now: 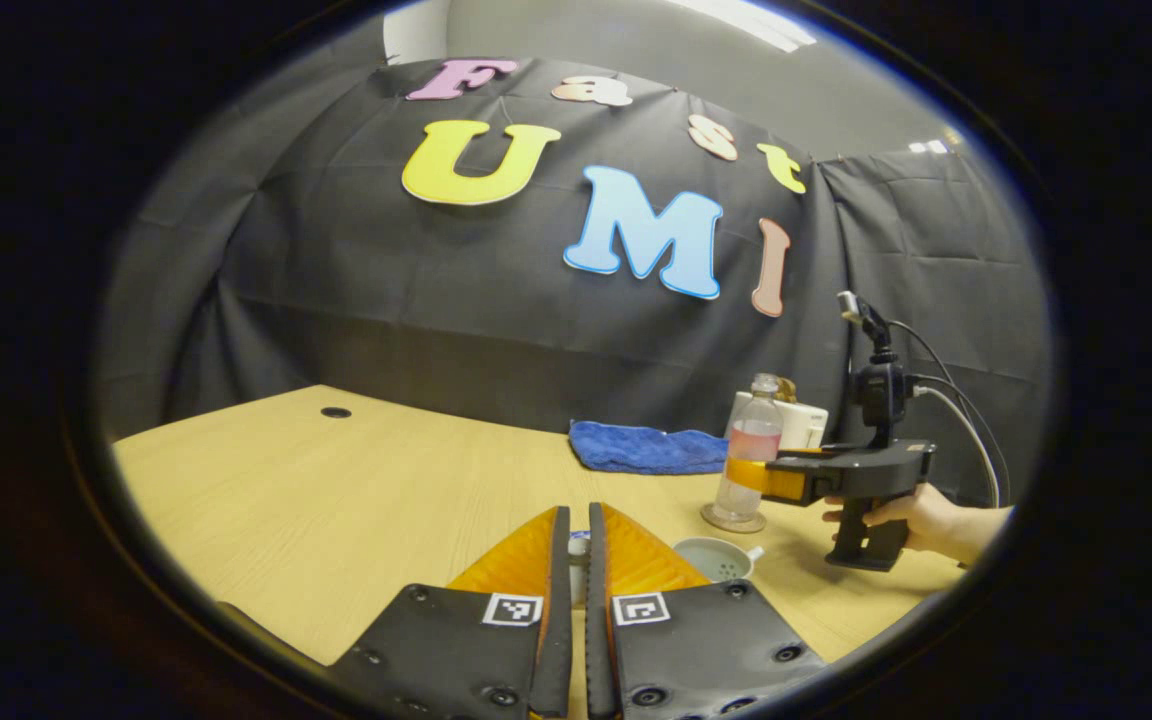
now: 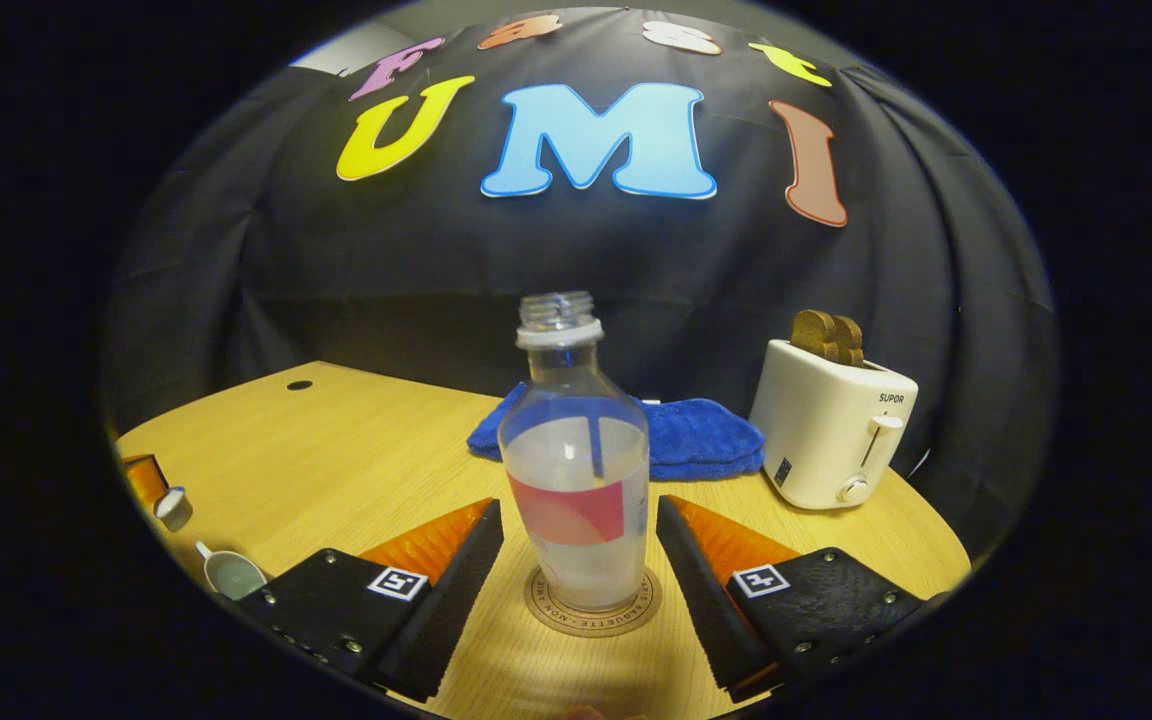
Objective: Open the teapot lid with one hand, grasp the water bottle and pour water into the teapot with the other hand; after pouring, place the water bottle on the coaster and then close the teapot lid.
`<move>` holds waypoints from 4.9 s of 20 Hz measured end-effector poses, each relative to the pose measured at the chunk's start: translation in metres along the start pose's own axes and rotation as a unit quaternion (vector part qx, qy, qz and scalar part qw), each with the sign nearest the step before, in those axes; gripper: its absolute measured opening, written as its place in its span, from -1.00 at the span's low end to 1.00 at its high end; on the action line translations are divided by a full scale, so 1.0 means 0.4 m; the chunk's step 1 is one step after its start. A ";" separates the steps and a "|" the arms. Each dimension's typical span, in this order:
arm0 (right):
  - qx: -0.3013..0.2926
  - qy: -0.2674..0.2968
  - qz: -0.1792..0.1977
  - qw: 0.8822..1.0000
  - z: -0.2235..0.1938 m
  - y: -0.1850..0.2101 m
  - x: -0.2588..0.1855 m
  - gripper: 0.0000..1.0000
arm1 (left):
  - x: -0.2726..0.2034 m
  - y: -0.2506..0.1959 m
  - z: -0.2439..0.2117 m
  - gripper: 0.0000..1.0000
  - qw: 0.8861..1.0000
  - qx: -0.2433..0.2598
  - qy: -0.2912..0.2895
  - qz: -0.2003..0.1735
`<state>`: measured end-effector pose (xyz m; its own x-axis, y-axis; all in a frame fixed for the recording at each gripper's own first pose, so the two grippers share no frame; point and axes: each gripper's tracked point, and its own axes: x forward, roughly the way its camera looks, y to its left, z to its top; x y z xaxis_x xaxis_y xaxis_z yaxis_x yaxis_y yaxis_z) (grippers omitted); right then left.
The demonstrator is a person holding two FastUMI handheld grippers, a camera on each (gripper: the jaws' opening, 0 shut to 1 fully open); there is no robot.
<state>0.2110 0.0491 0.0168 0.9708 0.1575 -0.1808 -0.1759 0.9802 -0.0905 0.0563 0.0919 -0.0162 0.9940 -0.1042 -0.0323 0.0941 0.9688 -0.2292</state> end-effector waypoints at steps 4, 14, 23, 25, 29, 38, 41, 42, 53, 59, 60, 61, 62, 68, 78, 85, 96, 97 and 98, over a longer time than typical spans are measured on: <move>-0.021 -0.029 -0.007 0.999 0.048 -0.009 -0.041 0.90 | 0.011 -0.040 0.026 -0.75 1.000 0.003 -0.008 -0.008; -0.001 -0.047 -0.013 0.999 0.079 -0.057 -0.137 0.90 | 0.041 -0.179 0.015 -0.75 0.999 0.022 0.003 -0.043; 0.001 -0.042 -0.011 0.999 0.026 -0.057 -0.296 0.90 | 0.074 -0.240 -0.035 -0.75 0.997 0.045 0.032 -0.058; 0.007 -0.037 -0.020 0.999 0.002 -0.052 -0.329 0.90 | 0.078 -0.238 -0.043 -0.75 0.997 0.054 0.035 -0.051; 0.018 -0.043 -0.029 0.998 -0.027 -0.035 -0.365 0.90 | 0.071 -0.227 -0.046 -0.77 0.996 0.082 0.031 -0.030; 0.032 -0.026 -0.032 0.999 -0.088 -0.029 -0.379 0.89 | 0.076 -0.224 -0.054 -0.68 0.996 0.077 0.029 -0.028; 0.030 -0.023 -0.039 0.999 -0.105 -0.036 -0.384 0.89 | 0.073 -0.230 -0.051 -0.60 0.997 0.068 0.025 -0.031; 0.029 -0.025 -0.042 0.998 -0.107 -0.040 -0.387 0.90 | 0.070 -0.227 -0.048 -0.60 0.997 0.067 0.023 -0.027; 0.024 -0.061 -0.061 0.996 -0.137 -0.036 -0.403 0.90 | 0.028 -0.227 -0.039 0.38 0.998 0.069 0.008 -0.003; 0.026 -0.105 -0.059 0.992 -0.110 -0.038 -0.415 0.90 | -0.001 -0.214 -0.035 0.63 0.997 0.070 -0.002 0.017; 0.030 -0.101 -0.056 0.993 -0.115 -0.037 -0.410 0.90 | -0.005 -0.218 -0.033 0.67 0.997 0.077 -0.002 0.018; 0.042 -0.104 -0.054 0.992 -0.118 -0.039 -0.407 0.90 | -0.012 -0.224 -0.027 0.70 0.996 0.083 -0.009 0.017; 0.052 -0.103 -0.056 0.992 -0.122 -0.047 -0.399 0.90 | -0.021 -0.226 -0.019 0.72 0.996 0.084 -0.021 0.017; 0.050 -0.104 -0.065 0.991 -0.119 -0.054 -0.404 0.90 | -0.046 -0.241 -0.034 0.77 0.993 0.108 -0.025 0.035; 0.050 -0.103 -0.063 0.991 -0.120 -0.055 -0.407 0.90 | -0.057 -0.251 -0.027 0.97 0.992 0.114 -0.029 0.052; 0.047 -0.104 -0.041 0.993 -0.124 -0.043 -0.430 0.89 | -0.065 -0.234 -0.027 0.97 0.990 0.114 -0.029 0.073; 0.047 -0.104 -0.041 0.993 -0.124 -0.043 -0.429 0.90 | -0.072 -0.224 -0.025 0.97 0.989 0.114 -0.032 0.090; 0.048 -0.104 -0.041 0.993 -0.125 -0.043 -0.429 0.90 | -0.072 -0.223 -0.027 0.96 0.989 0.114 -0.032 0.090; 0.048 -0.104 -0.041 0.993 -0.123 -0.042 -0.430 0.90 | -0.073 -0.222 -0.026 0.97 0.989 0.114 -0.033 0.090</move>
<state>0.0389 -0.0003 0.0012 0.9956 0.0884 0.0303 -0.0883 0.9961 -0.0018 0.0182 0.0065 -0.0051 0.9965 0.0822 0.0117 -0.0822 0.9966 -0.0002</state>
